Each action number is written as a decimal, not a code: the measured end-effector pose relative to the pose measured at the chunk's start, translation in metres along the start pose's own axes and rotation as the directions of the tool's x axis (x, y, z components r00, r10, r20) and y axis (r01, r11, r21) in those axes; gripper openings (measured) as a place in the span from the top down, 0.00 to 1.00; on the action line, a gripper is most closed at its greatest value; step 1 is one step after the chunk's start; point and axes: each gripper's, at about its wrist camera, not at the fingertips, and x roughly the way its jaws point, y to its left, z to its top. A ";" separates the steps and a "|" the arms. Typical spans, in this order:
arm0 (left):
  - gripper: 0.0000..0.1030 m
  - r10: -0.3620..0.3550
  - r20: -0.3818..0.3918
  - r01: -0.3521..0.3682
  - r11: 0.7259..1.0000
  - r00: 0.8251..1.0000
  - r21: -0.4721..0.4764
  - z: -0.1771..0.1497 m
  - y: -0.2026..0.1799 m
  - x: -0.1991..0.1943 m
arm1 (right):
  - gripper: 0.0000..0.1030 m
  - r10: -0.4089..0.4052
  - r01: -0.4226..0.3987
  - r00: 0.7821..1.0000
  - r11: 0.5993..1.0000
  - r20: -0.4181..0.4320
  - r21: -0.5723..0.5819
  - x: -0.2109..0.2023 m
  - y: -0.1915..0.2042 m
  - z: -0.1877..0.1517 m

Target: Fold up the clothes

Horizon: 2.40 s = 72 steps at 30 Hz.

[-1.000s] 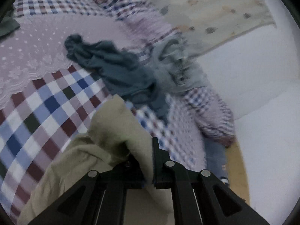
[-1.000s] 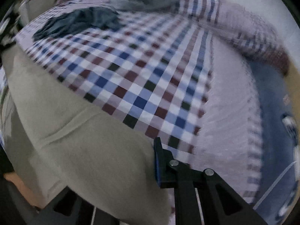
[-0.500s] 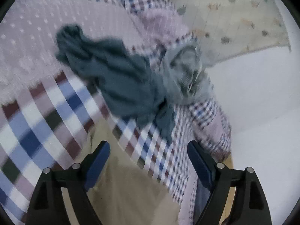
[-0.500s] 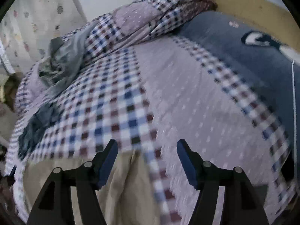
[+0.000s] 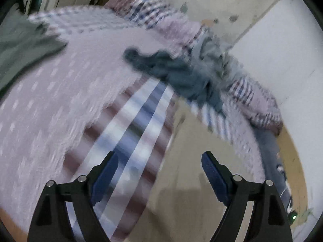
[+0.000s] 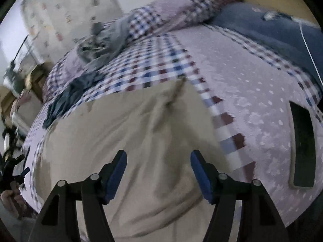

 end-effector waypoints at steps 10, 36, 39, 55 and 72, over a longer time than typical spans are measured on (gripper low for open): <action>0.15 -0.050 -0.030 0.047 0.994 0.998 -0.102 -0.067 0.029 -0.028 | 0.33 0.085 -0.080 0.994 0.994 0.070 -0.071 -0.023 0.055 -0.043; 0.16 -0.499 -0.037 0.442 0.797 0.866 -0.412 -0.098 0.066 -0.011 | 0.33 0.190 -0.080 0.981 0.580 0.039 -0.811 -0.007 0.300 -0.212; 0.16 -0.571 -0.051 0.503 0.759 0.819 -0.413 -0.094 0.058 -0.008 | 0.33 0.222 -0.097 0.975 0.505 0.021 -0.858 0.006 0.326 -0.227; 0.16 -0.595 -0.009 0.530 0.722 0.803 -0.444 -0.086 0.081 -0.016 | 0.99 0.199 -0.053 0.978 0.523 0.062 -0.851 0.060 0.377 -0.210; 0.92 -0.473 -0.051 0.419 0.820 0.880 -0.390 -0.094 0.079 -0.008 | 0.98 0.243 -0.044 0.966 0.507 0.093 -0.861 0.040 0.385 -0.209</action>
